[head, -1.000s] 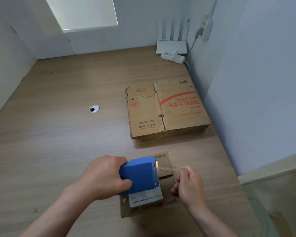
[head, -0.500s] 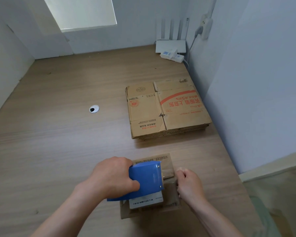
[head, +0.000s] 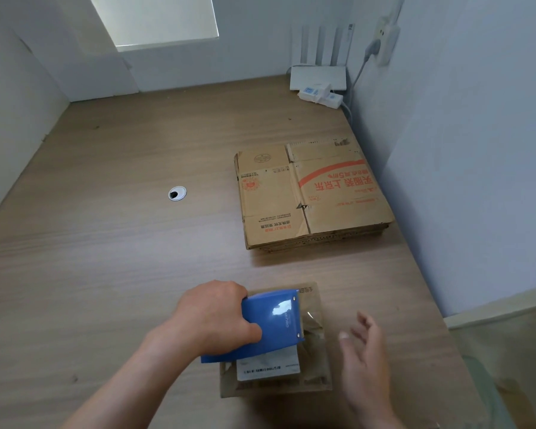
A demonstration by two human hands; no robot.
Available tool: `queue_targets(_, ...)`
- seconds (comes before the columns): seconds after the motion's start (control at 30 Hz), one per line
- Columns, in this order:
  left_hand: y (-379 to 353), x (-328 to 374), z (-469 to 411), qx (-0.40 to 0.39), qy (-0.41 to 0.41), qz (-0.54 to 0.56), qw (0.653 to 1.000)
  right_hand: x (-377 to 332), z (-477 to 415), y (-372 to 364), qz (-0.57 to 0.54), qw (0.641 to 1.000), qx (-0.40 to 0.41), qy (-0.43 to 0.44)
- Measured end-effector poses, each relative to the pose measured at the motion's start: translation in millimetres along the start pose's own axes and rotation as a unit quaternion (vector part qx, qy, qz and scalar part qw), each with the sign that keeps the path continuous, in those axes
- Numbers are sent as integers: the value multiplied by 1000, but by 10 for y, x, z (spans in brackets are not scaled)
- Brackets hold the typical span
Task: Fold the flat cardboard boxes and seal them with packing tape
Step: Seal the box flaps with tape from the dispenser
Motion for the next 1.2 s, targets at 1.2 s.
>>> queue_targets(1.2, 106, -25, 160, -48, -30, 104, 993, -229, -299, -66, 337, 851, -332, 228)
Point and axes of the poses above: each hand's wrist, its own z-axis away from the middle knuckle, its own y-axis out of the back of the hand, x = y × z, the point moved 4 cm from there along -z, towards the middle knuckle, and after that the axes turned 9 degrees about -x, right-handed, at the moved point
